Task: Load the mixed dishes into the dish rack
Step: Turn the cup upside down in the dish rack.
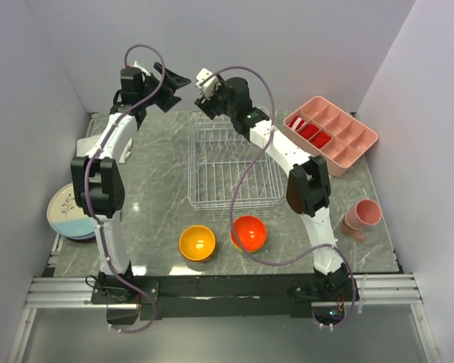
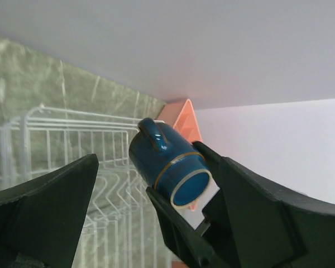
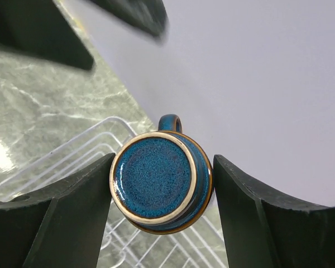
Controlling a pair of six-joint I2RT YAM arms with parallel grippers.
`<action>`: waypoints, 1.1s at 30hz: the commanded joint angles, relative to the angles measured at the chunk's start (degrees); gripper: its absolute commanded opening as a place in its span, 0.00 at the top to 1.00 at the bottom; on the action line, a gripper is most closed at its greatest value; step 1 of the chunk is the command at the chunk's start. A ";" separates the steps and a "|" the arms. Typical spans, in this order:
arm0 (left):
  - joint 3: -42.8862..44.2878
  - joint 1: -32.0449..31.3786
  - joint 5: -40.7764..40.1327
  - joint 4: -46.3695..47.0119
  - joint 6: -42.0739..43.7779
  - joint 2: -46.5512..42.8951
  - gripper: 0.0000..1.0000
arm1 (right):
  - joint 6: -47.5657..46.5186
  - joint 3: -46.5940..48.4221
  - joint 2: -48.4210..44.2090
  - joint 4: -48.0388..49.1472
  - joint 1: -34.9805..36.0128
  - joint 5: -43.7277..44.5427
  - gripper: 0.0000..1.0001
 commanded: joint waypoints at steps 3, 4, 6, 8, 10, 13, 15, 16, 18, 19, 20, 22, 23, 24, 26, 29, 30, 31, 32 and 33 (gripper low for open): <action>-2.28 2.61 0.06 0.24 9.32 -6.30 0.04 | 6.18 8.62 3.46 -10.06 -0.46 -1.60 0.69; -3.00 3.05 -0.11 -0.37 10.45 -7.09 0.04 | 6.80 8.89 3.73 -10.42 -0.55 -1.34 0.69; -4.05 3.58 -1.42 -3.08 15.98 -7.71 0.04 | 8.99 10.29 4.78 -11.73 -0.64 -0.90 0.69; -4.84 3.58 -2.57 -4.15 20.46 -8.50 0.04 | 10.49 11.87 5.57 -12.53 -0.64 -0.46 0.69; -6.78 3.58 -3.19 -3.98 22.32 -9.29 0.04 | 11.28 12.93 6.80 -12.89 -0.55 -0.55 0.69; -9.24 3.58 -3.54 -4.15 24.61 -9.65 0.04 | 12.51 14.51 8.38 -12.36 -0.64 -0.20 0.69; -10.21 3.67 -3.54 -5.38 25.06 -9.64 0.04 | 13.04 15.92 9.43 -12.27 -0.64 -0.11 0.69; -10.73 3.58 -3.54 -5.30 25.14 -10.08 0.04 | 13.30 15.75 9.96 -11.66 -0.64 0.06 0.69; -12.14 3.58 -3.63 -5.04 25.49 -10.61 0.04 | 14.88 14.52 10.14 -9.21 -0.64 0.33 0.68; -12.58 3.58 -3.63 -4.95 25.58 -11.22 0.04 | 15.67 13.30 10.14 -8.32 -0.55 0.33 0.68; -13.28 3.58 -3.71 -5.04 25.84 -11.40 0.04 | 15.94 12.76 10.23 -7.44 -0.64 0.42 0.68; -13.99 3.67 -3.71 -5.04 26.11 -11.84 0.04 | 17.51 12.32 10.93 -5.16 -0.55 0.77 0.68; -14.69 3.76 -3.72 -5.04 26.11 -11.93 0.04 | 18.22 12.41 11.20 -4.80 -0.55 0.86 0.68; -15.13 3.67 -3.72 -5.04 26.11 -12.02 0.04 | 19.10 12.41 11.46 -3.49 -0.55 1.12 0.68; -15.92 3.76 -3.63 -4.77 26.11 -12.19 0.04 | 21.91 11.62 11.72 -1.82 -0.72 1.12 0.68; -16.27 3.76 -3.72 -5.04 26.02 -12.19 0.04 | 24.03 10.65 12.42 1.25 -0.64 0.86 0.67; -16.28 3.76 -3.72 -5.12 26.11 -12.19 0.04 | 24.38 10.82 12.69 1.35 -0.64 0.86 0.67; -16.36 3.76 -3.72 -5.30 26.11 -12.28 0.04 | 25.16 11.17 13.04 1.44 -0.72 1.03 0.67; -16.36 3.76 -3.72 -5.21 26.11 -12.28 0.04 | 25.35 11.26 13.74 1.53 -0.64 1.64 0.67; -16.36 3.76 -3.98 -5.30 26.02 -12.19 0.04 | 25.44 11.35 14.01 1.53 -0.64 1.82 0.67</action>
